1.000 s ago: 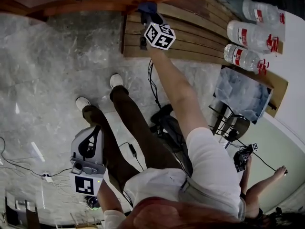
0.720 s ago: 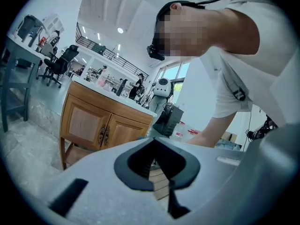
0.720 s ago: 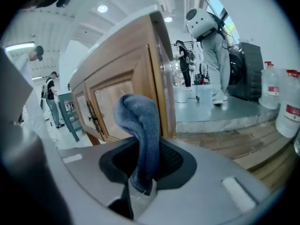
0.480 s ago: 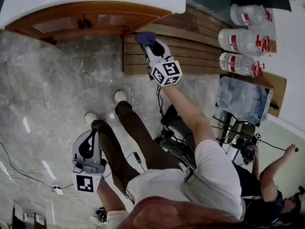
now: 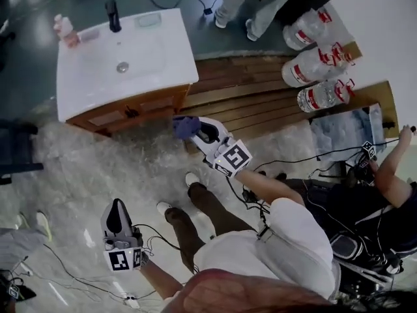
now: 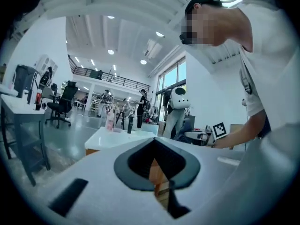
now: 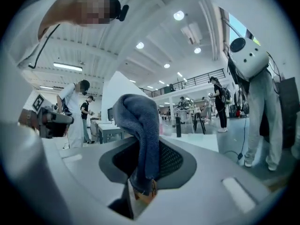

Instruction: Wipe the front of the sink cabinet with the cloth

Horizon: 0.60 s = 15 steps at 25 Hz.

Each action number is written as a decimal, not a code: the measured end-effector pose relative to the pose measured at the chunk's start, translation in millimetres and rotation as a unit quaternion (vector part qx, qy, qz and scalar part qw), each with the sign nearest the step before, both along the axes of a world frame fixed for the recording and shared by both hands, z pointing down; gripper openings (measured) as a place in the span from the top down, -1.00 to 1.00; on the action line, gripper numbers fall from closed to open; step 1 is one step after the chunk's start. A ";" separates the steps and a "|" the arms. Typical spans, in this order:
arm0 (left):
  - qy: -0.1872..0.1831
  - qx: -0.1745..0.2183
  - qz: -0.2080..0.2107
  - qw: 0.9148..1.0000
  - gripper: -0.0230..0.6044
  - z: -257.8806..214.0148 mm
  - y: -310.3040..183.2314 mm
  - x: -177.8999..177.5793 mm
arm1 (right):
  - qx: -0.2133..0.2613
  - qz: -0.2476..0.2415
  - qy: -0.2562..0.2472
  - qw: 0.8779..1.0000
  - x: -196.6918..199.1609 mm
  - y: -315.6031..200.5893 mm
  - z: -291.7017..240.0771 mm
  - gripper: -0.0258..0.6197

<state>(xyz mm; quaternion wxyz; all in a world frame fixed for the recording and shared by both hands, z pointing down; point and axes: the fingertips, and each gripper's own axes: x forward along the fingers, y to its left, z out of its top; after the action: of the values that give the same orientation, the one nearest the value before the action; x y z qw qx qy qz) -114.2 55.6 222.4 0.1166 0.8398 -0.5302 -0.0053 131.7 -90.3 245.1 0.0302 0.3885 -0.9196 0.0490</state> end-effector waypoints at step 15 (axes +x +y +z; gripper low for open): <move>-0.019 0.085 0.096 0.992 0.93 -175.3 24.9 52.1 | 0.168 0.040 -0.014 0.985 34.7 119.9 -287.9 0.60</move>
<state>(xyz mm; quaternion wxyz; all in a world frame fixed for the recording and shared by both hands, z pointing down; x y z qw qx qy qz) -62.1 80.5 47.2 0.0344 0.8937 -0.4468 -0.0230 166.4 29.6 -42.8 -0.0500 0.4236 -0.8990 -0.0994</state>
